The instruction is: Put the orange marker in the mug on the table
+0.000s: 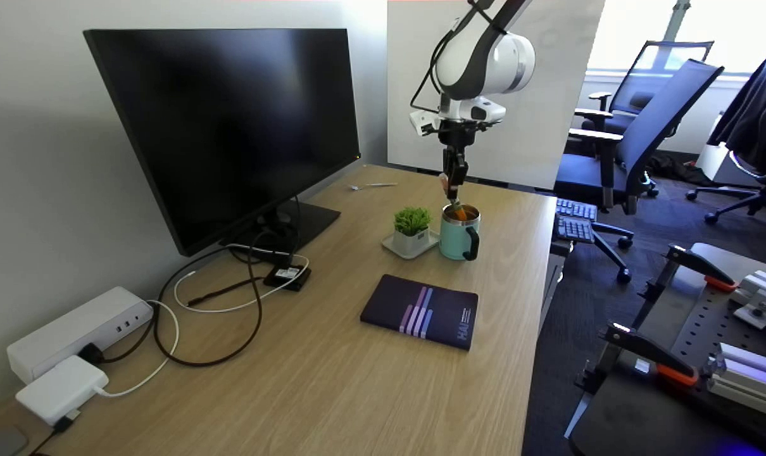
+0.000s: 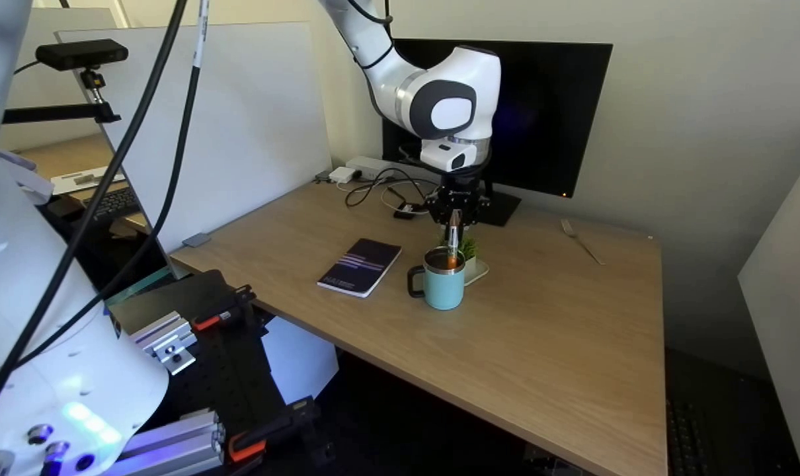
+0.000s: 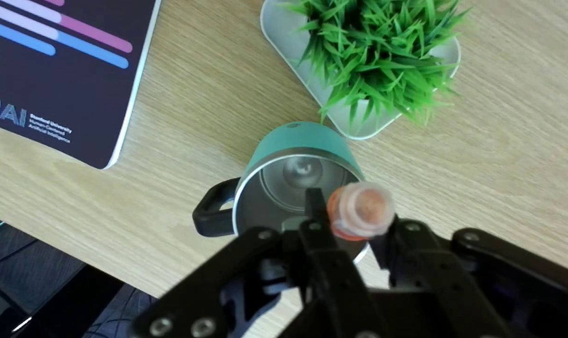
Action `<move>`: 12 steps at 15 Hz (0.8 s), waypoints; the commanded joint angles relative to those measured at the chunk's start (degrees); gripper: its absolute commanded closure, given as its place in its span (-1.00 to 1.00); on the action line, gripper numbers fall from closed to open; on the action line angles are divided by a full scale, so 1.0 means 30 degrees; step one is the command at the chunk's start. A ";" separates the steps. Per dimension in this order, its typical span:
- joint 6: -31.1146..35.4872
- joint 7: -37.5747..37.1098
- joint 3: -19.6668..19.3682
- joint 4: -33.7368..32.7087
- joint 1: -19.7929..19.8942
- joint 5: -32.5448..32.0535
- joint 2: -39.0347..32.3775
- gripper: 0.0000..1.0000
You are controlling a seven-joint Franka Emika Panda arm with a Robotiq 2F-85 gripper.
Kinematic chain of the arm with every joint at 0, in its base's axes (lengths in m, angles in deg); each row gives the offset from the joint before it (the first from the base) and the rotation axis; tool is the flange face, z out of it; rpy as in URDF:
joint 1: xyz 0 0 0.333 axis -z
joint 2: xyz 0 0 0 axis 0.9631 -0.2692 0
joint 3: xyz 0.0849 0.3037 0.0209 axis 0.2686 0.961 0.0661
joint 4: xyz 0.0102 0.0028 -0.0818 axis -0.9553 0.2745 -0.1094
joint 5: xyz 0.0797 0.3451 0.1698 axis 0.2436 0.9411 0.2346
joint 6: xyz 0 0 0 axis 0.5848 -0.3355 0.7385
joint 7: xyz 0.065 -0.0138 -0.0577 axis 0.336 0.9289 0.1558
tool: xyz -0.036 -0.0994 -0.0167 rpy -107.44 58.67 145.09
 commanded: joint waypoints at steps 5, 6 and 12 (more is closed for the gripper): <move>-0.0496 0.4516 0.0918 0.0345 0.0877 -0.0018 0.1748 0.87; -0.0530 0.5224 0.1040 0.0338 0.0946 0.0055 0.1903 0.87; -0.0734 0.9838 0.1957 0.0149 0.1299 0.0588 0.2484 0.87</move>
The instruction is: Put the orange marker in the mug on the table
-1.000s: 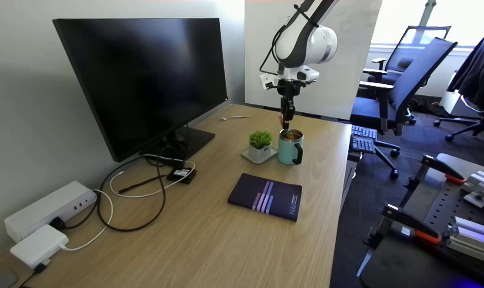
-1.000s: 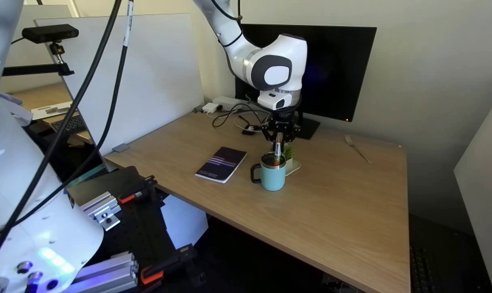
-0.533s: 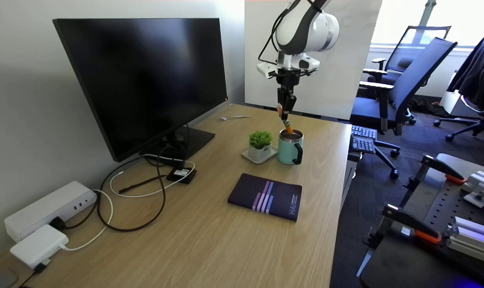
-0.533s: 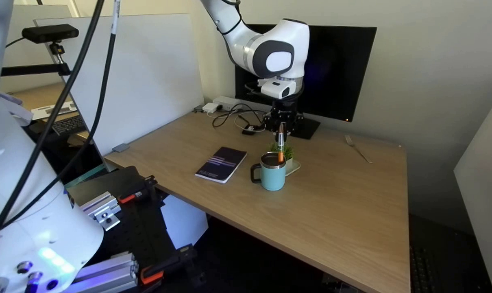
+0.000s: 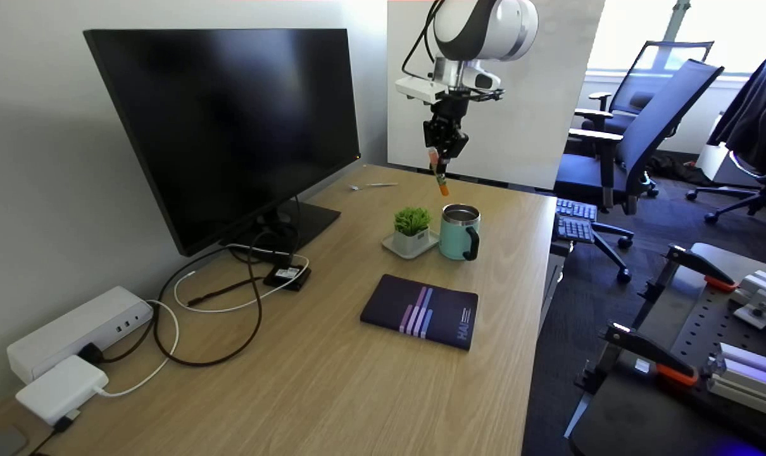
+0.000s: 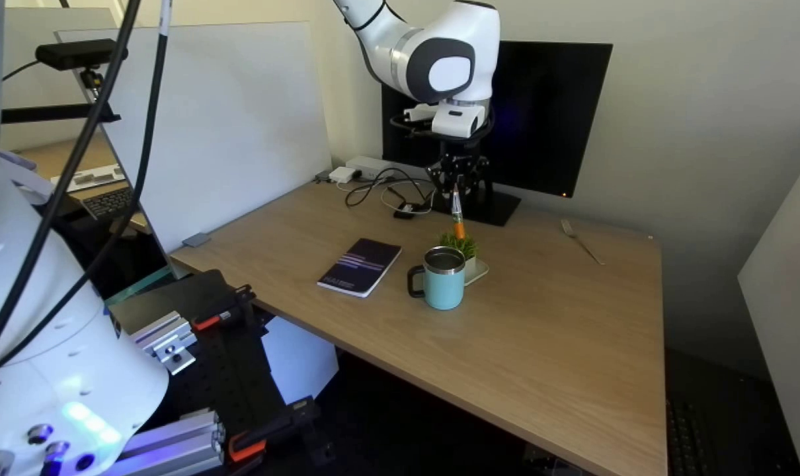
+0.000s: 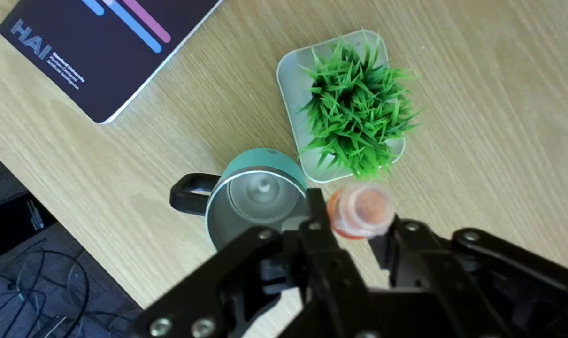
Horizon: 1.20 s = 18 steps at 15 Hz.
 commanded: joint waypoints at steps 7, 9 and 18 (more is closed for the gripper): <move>-0.0895 0.7224 0.1872 -0.0570 0.0747 0.1587 0.0427 0.87; -0.1167 0.9435 0.2419 -0.0864 0.0915 0.2273 0.0393 0.87; -0.2812 1.7820 0.2857 -0.1325 0.0582 0.3314 0.0037 0.87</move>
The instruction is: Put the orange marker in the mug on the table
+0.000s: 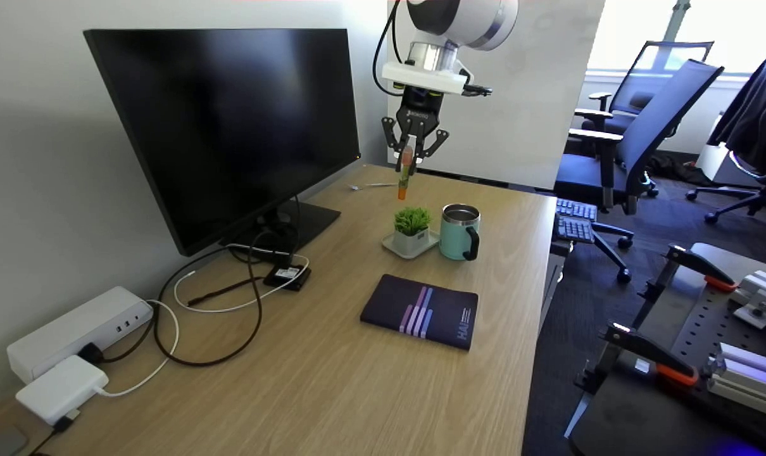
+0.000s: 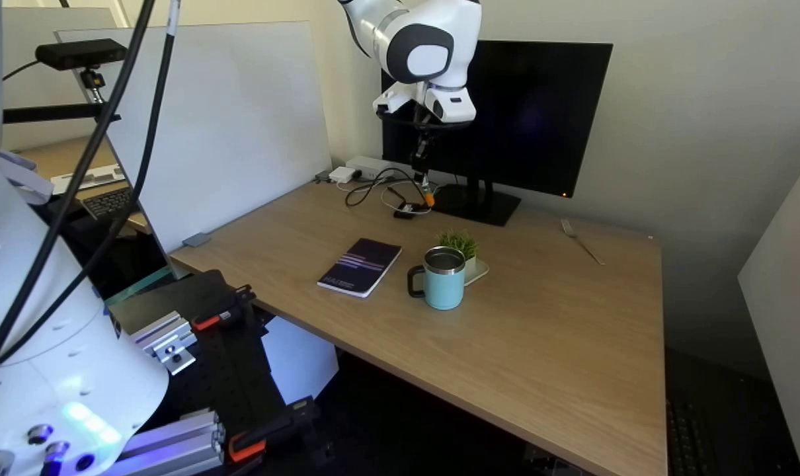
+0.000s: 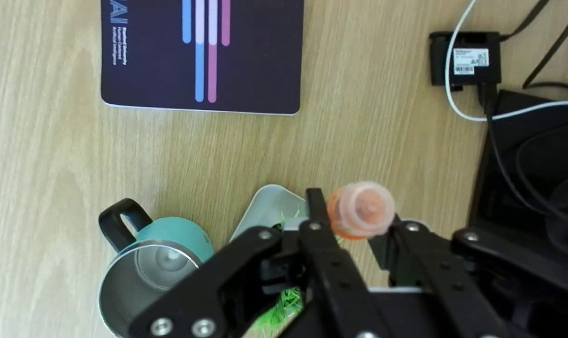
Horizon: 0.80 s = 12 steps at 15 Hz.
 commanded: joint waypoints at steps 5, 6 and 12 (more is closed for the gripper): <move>0.0357 0.1543 -0.1055 0.0329 -0.1720 -0.1865 -0.0349 0.87; 0.0812 0.0959 -0.1335 0.0424 -0.2187 -0.2502 -0.0463 0.87; 0.2187 -0.2961 -0.2895 0.0598 -0.4457 -0.6058 -0.1327 0.87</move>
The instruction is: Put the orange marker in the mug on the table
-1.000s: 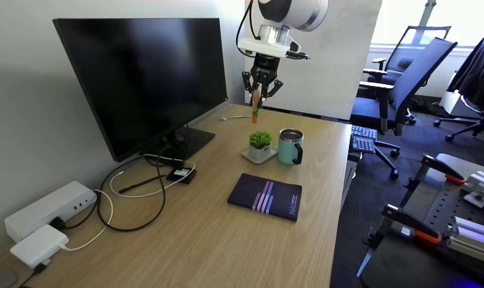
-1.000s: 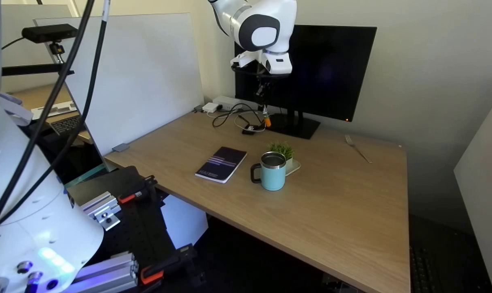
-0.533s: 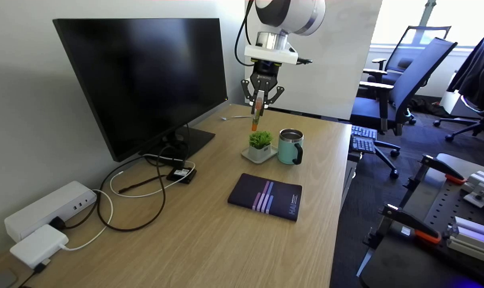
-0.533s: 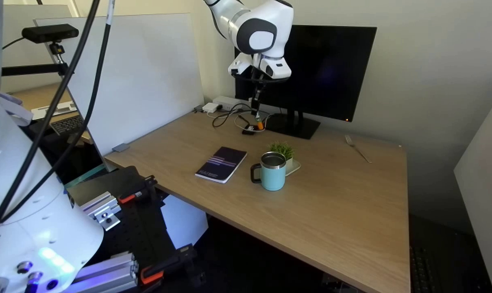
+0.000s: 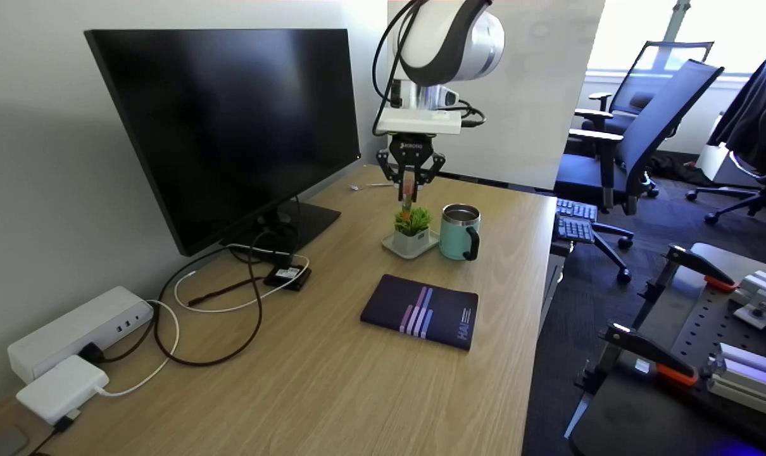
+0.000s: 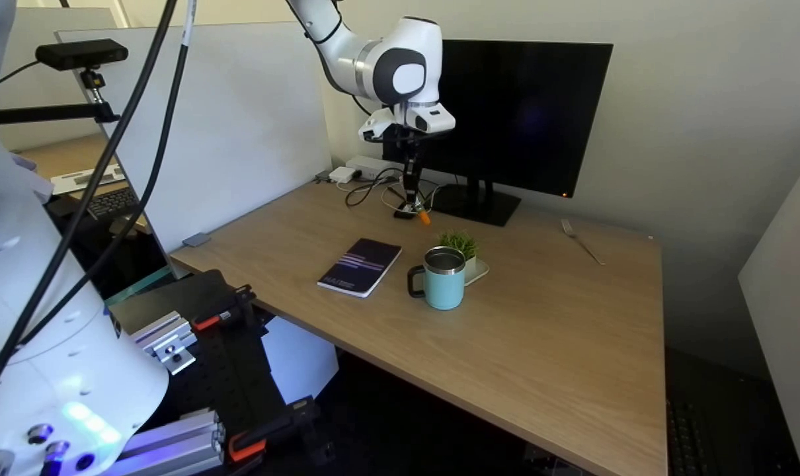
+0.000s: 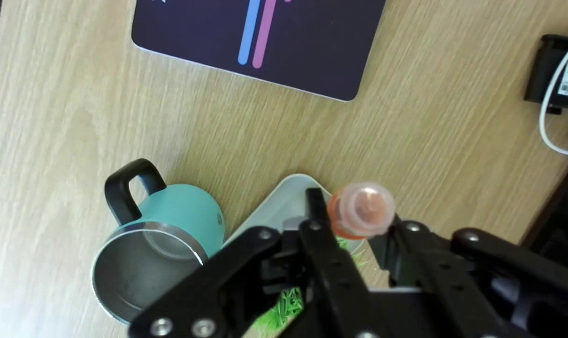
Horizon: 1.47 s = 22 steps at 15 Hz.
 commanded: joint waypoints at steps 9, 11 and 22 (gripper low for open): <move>-0.1898 -0.6976 -0.2170 -0.0768 -0.2717 -0.4925 -0.0930 0.87; -0.3302 -0.8011 -0.1966 -0.1212 -0.2779 -0.5278 -0.1077 0.87; -0.7953 -1.0817 -0.0899 -0.3852 -0.3047 -0.5987 -0.2958 0.87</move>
